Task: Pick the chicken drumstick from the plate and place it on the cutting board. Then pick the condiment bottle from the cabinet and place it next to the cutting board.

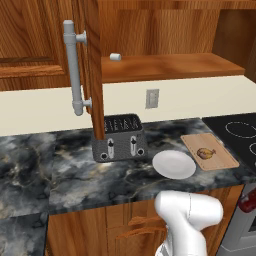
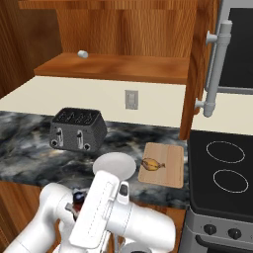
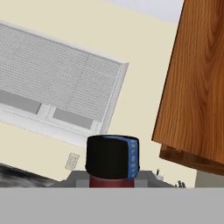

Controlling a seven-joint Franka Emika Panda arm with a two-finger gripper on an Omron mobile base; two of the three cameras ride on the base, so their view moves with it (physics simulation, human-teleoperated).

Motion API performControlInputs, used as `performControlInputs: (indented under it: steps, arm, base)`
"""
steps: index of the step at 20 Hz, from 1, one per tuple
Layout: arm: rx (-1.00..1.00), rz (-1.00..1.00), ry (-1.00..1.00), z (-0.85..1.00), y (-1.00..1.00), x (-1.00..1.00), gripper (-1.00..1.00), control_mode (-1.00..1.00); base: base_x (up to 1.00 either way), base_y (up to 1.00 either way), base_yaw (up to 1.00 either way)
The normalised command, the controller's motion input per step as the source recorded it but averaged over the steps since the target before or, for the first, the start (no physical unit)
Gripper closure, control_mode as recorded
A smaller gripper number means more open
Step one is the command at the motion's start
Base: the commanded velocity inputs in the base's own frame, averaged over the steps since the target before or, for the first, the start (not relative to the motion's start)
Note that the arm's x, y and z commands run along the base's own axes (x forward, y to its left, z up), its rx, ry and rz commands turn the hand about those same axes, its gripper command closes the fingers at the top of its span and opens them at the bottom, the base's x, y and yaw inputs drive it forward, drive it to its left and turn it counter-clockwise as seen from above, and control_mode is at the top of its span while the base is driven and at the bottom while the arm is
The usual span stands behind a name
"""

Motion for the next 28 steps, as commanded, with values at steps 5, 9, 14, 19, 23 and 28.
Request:
performControlInputs:
  steps: [5, 9, 14, 19, 23, 28]
  arm:
    - [0.0, 0.0, -0.02, 0.0, 0.0, 0.2, 1.0, -1.0]
    - [0.0, 0.0, 0.01, 0.0, 0.0, 0.27, 1.0, -1.0]
    - [0.0, 0.0, 0.05, 0.0, 0.0, 0.32, 1.0, -1.0]
    - [-0.03, -0.02, 0.05, 0.0, 0.0, 0.31, 1.0, -1.0]
    - [-0.05, -0.02, 0.02, 0.0, 0.0, 0.31, 1.0, -1.0]
    - [-0.06, -0.01, 0.0, -0.06, 0.0, 0.26, 1.0, -1.0]
  base:
    - [0.0, 0.0, 0.0]
    - [0.0, 0.0, 0.0]
    - [0.0, 0.0, 0.0]
    - [0.0, 0.0, 0.0]
    - [0.0, 0.0, 0.0]
    - [0.0, 0.0, 0.0]
